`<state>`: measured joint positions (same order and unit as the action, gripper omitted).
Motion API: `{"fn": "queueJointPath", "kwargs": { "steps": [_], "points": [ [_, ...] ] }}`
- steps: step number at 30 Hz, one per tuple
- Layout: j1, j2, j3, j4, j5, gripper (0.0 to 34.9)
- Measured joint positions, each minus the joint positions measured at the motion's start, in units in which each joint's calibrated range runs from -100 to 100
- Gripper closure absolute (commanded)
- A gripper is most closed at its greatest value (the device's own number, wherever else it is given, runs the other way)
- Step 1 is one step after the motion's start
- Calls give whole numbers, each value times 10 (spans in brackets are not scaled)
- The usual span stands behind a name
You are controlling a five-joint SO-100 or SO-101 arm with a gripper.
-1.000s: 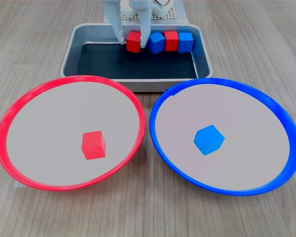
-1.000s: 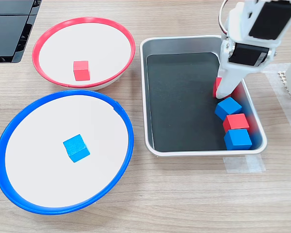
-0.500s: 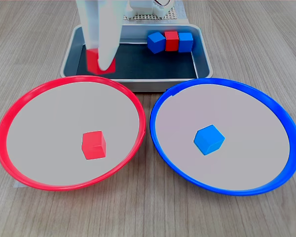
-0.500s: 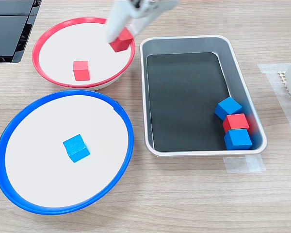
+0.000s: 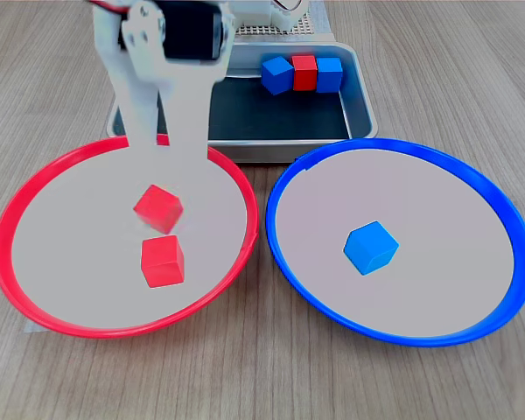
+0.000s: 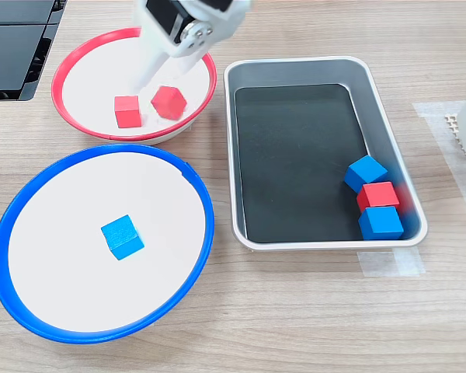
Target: Move six blocks from tray to matching dishes
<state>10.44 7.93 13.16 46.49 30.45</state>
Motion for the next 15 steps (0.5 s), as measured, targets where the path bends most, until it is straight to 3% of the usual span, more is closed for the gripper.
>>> {"fn": "queueJointPath", "kwargs": {
  "steps": [8,10,13,15],
  "points": [
    [-12,-257,201,184,57,346],
    [-26,-306,254,215,57,308],
    [-53,-343,317,239,41,217],
    [-73,-355,347,240,22,174]
  ]
}}
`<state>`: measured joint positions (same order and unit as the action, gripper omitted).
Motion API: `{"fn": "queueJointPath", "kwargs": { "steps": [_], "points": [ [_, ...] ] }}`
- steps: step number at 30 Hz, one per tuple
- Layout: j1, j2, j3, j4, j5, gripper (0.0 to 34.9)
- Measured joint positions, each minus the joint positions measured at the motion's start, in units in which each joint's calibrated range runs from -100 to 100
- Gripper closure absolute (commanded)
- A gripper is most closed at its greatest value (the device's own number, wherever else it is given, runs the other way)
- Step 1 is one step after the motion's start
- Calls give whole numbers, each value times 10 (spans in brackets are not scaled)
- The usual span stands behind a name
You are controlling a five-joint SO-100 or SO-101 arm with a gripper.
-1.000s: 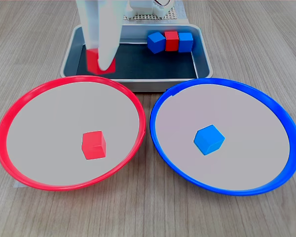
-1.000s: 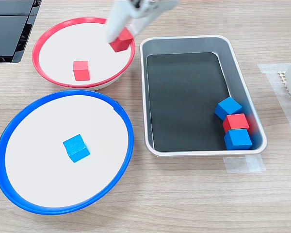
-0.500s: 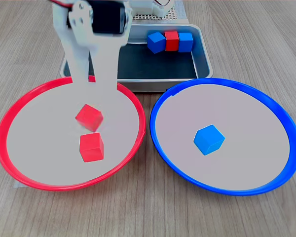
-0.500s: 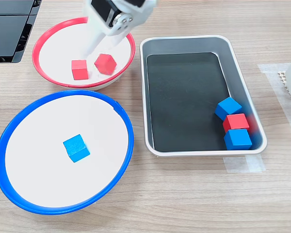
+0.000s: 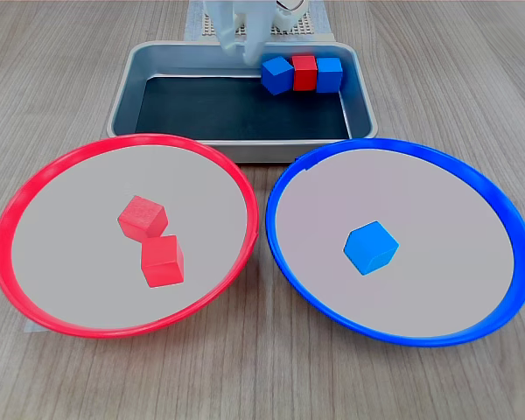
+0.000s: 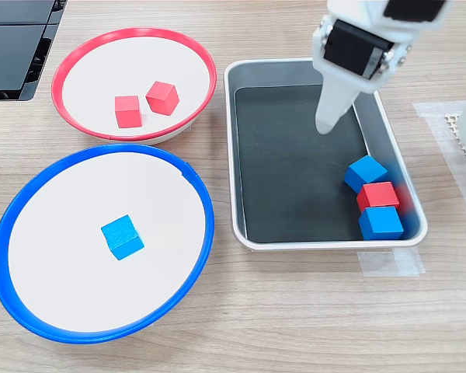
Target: Move six blocks from tray to matching dishes
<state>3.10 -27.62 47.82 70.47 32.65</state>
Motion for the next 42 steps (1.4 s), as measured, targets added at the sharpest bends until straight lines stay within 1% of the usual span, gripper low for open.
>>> {"fn": "queueJointPath", "kwargs": {
  "steps": [1,2,3,5,7,11,15,17,19,21,23,24,25,26,27,30,33,34,37,38,40,41,42],
  "points": [
    [-7,-4,12,0,-11,151],
    [-14,-8,25,-1,-26,142],
    [-35,-9,41,-2,-46,139],
    [-49,-10,52,-7,-63,149],
    [-62,-10,63,10,-73,156],
    [-58,-10,74,13,-74,165],
    [-69,-7,74,21,-73,171],
    [-65,-5,82,17,-74,175],
    [-78,3,93,6,-73,187],
    [-77,9,103,-5,-71,190],
    [-88,17,107,-16,-74,196],
    [-94,22,108,-21,-76,207],
    [-96,29,108,-29,-79,235],
    [-94,35,108,-36,-83,311],
    [-96,38,108,-39,-85,346],
    [-112,55,106,-49,-86,347],
    [-107,82,55,-38,-97,347],
    [-113,106,-11,-24,-108,347],
    [-117,142,-123,-9,-133,347],
    [-117,176,-203,-7,-150,347],
    [-121,223,-300,-6,-168,347],
    [-135,280,-405,-9,-183,347],
    [-144,313,-460,-13,-186,347]
  ]
}}
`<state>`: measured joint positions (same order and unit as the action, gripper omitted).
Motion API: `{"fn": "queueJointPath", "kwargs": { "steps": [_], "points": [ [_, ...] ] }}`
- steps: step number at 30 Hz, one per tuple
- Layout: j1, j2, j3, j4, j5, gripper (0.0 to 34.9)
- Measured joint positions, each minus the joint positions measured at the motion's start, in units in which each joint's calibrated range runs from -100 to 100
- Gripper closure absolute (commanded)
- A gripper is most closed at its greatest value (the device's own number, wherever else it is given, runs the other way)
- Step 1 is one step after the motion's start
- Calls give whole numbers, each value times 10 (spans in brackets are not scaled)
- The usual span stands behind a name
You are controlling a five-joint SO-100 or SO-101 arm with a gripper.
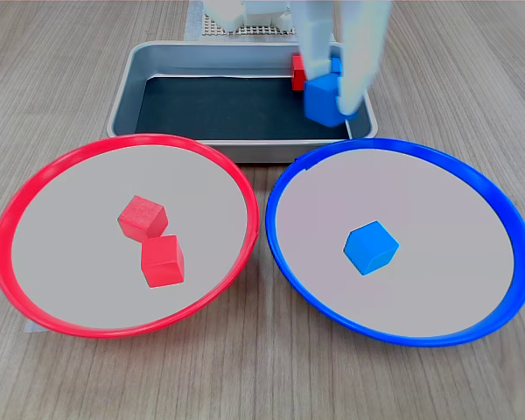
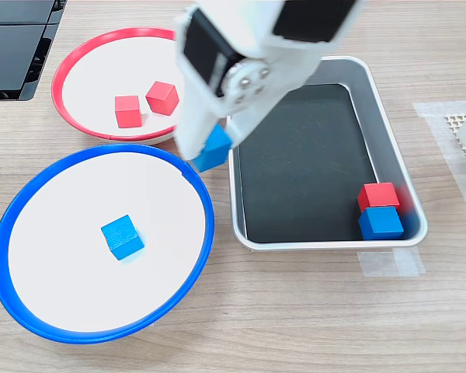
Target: Move six blocks from tray to matching dishes
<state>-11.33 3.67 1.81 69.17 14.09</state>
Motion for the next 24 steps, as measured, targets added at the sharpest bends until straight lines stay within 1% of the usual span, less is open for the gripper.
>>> {"fn": "queueJointPath", "kwargs": {
  "steps": [1,2,3,4,5,6,8,10,11,12,13,14,15,16,17,20,22,24],
  "points": [
    [-12,38,-50,-7,-3,346],
    [-17,57,-74,-13,-4,312],
    [-24,101,-99,-43,-4,236],
    [-27,116,-103,-51,-4,196],
    [-32,130,-105,-55,-3,157],
    [-36,142,-105,-64,0,145],
    [-45,149,-105,-77,8,160],
    [-50,147,-95,-75,13,184],
    [-51,135,-75,-60,21,211],
    [-49,124,-64,-52,24,250],
    [-46,113,-52,-44,28,307],
    [-42,85,-27,-27,36,334],
    [-40,61,-3,2,45,346],
    [-32,38,19,15,53,346],
    [-11,-9,67,67,68,346],
    [20,-52,114,108,87,346],
    [44,-102,177,153,121,346],
    [82,-153,250,146,150,346]
  ]
}}
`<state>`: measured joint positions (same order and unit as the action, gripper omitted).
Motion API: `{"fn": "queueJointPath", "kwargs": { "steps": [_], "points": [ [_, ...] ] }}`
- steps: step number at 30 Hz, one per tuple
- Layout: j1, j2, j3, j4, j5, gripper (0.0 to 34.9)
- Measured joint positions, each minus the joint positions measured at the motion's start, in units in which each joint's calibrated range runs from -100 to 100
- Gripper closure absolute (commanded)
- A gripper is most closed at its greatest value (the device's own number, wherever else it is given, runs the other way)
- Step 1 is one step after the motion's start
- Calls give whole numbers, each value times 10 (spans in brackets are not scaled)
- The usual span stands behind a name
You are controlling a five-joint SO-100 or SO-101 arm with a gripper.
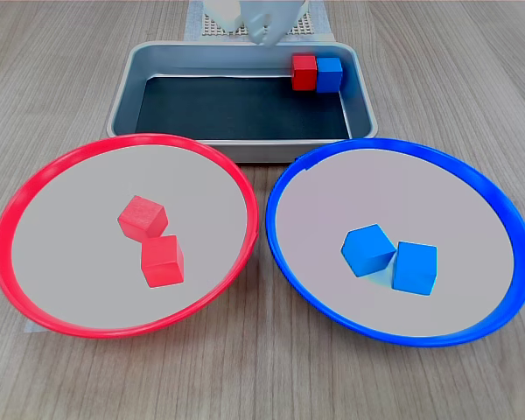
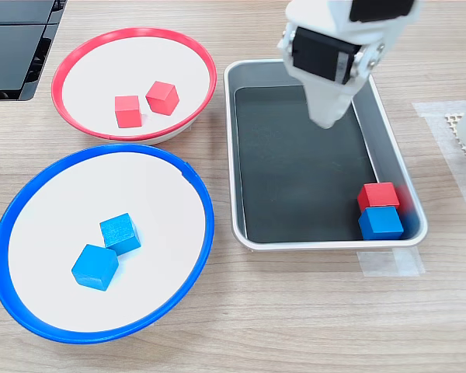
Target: Move six blocks from tray to matching dishes
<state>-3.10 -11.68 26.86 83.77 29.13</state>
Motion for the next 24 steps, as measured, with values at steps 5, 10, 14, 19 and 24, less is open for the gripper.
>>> {"fn": "queueJointPath", "kwargs": {
  "steps": [5,10,14,19,24],
  "points": [
    [17,-96,160,-28,63,344],
    [-32,-131,209,-52,87,266],
    [-77,-143,210,-49,116,253],
    [-102,-153,221,-34,157,238],
    [-112,-156,231,-29,189,233]
  ]
}}
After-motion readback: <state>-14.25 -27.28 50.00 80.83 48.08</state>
